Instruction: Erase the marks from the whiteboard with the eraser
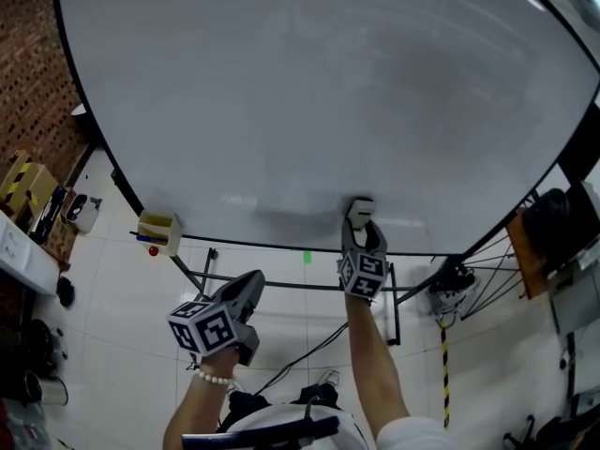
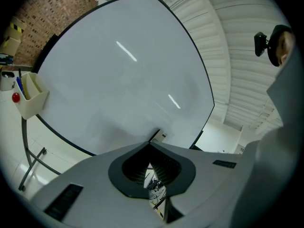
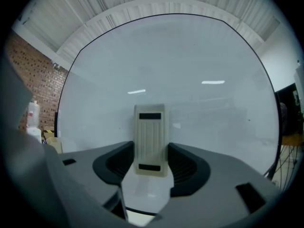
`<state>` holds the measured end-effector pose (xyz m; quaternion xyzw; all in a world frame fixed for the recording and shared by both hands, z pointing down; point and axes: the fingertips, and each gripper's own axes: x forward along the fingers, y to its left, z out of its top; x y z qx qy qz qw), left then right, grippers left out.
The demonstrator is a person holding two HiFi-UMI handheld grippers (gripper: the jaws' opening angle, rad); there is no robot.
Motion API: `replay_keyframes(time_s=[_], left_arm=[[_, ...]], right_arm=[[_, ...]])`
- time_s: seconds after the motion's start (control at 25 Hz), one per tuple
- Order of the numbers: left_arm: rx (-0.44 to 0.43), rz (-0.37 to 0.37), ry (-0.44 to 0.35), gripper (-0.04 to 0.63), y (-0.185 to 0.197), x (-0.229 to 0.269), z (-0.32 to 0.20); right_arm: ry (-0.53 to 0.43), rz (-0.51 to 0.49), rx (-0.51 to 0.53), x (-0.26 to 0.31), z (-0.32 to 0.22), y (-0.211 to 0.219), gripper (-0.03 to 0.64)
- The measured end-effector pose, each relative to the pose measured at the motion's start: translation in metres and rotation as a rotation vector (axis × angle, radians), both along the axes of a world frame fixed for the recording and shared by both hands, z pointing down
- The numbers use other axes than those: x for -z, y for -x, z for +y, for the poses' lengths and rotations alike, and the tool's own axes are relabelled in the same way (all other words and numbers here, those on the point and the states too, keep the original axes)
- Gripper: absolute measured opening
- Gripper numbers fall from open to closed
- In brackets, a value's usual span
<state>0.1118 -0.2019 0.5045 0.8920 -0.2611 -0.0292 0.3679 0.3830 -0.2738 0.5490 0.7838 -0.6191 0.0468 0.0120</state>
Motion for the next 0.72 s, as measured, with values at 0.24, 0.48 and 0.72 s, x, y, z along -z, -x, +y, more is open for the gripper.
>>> replay_keyframes(time_s=[0.24,0.48,0.72], left_arm=[[0.03,0.012,-0.004,-0.011,0.045,0.001,-0.013],[0.045,0.017,-0.008,-0.011,0.108,-0.002,-0.027],[0.063,0.013,0.004,-0.011,0.178,-0.012,-0.039]], right_arm=[[-0.004,0.005,0.037,-0.005,-0.028,0.064,0.255],[-0.007,0.005,0.047,-0.006,-0.053,0.125,0.254],[-0.016,0.001,0.046,-0.007,-0.08,0.19,0.254]])
